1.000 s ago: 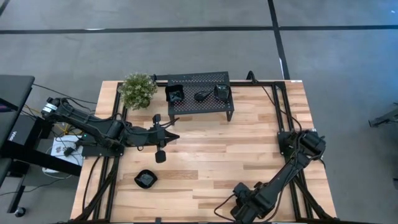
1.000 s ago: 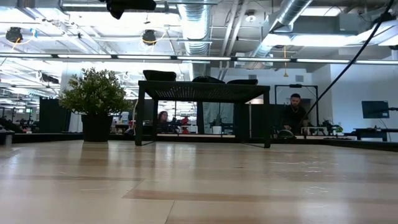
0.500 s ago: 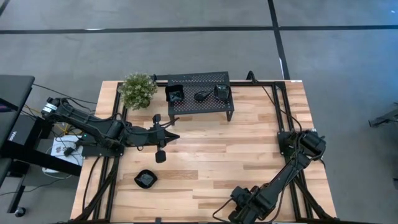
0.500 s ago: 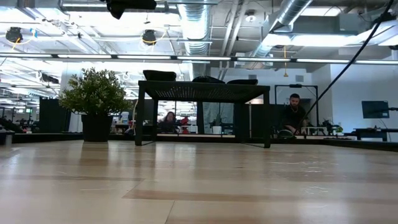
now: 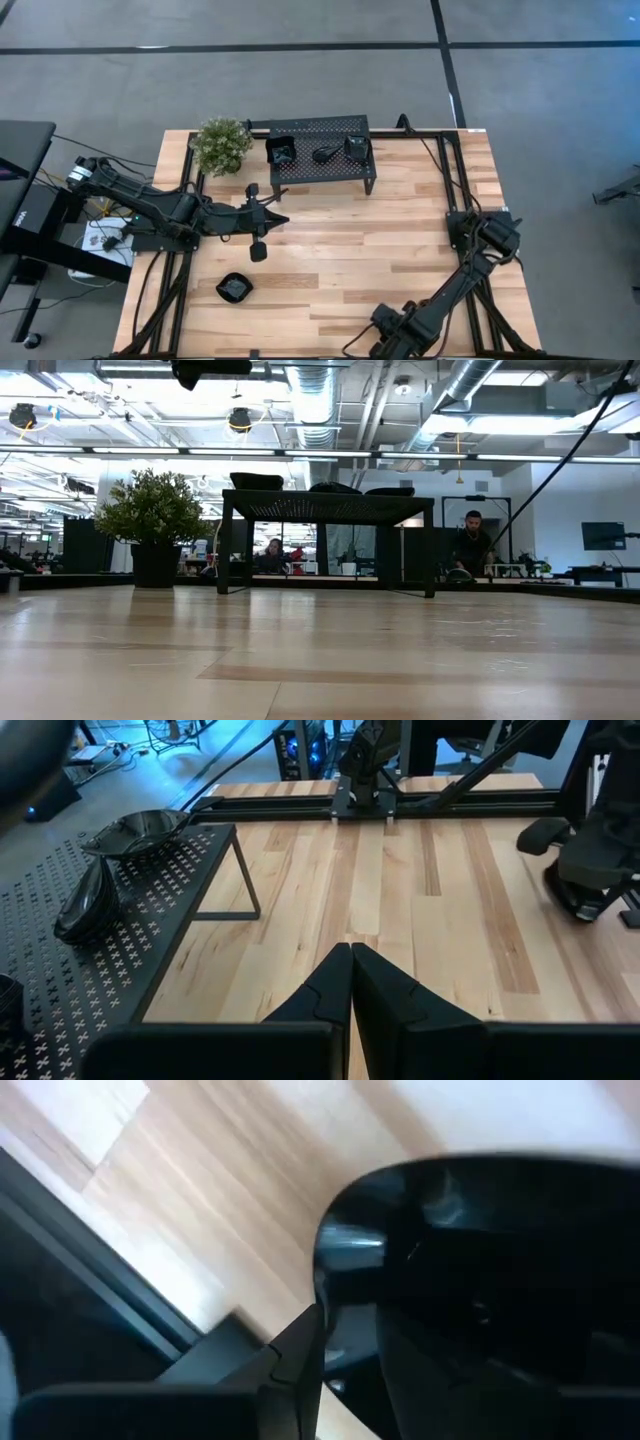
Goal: Pick & Place Mini shaped plates
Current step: Stack the leaf shaped plate on top of the leaf shaped plates on the shelf, then stack the leaf shaped plate on top of the leaf shaped plate on the shelf
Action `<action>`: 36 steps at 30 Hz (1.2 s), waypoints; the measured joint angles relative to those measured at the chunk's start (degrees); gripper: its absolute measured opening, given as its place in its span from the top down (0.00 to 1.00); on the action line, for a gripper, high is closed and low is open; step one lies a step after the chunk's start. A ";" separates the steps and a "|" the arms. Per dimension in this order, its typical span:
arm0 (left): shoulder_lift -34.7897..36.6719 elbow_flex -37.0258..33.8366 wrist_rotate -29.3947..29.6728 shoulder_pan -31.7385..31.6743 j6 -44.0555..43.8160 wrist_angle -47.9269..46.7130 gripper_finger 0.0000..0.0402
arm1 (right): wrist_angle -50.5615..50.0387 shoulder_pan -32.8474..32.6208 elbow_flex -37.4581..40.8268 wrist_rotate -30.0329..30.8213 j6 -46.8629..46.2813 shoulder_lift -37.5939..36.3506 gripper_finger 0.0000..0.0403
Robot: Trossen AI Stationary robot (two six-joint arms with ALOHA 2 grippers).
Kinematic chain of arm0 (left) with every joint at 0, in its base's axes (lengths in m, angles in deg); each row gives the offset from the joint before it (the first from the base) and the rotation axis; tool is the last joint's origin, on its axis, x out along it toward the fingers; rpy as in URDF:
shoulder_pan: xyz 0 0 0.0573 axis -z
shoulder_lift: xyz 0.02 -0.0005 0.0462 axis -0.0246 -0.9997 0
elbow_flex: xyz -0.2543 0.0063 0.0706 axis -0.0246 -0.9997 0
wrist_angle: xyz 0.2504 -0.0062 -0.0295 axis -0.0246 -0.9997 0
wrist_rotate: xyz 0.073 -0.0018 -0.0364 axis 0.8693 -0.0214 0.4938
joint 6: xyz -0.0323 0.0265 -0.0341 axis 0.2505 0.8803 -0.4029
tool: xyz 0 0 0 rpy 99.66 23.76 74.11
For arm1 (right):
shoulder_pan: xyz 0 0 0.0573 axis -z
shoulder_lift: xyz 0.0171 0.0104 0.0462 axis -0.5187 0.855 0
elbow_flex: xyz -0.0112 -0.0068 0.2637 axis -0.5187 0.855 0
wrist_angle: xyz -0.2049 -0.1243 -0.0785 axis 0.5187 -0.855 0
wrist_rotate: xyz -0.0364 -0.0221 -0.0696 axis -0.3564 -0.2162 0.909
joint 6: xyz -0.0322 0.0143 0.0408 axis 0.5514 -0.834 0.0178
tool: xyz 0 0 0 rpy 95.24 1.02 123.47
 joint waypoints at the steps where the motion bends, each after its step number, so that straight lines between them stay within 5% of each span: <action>1: 0.00 0.02 0.00 0.01 0.00 0.08 0.97 | -0.84 0.10 -0.05 0.02 0.85 0.01 0.78; 16: 0.00 0.01 0.00 0.01 0.00 0.42 0.97 | -5.90 2.05 -3.11 -4.89 7.35 -0.16 0.99; 36: 0.00 0.01 0.00 0.01 -0.44 0.42 0.97 | -6.68 2.33 -6.41 -6.52 1.11 -0.18 0.76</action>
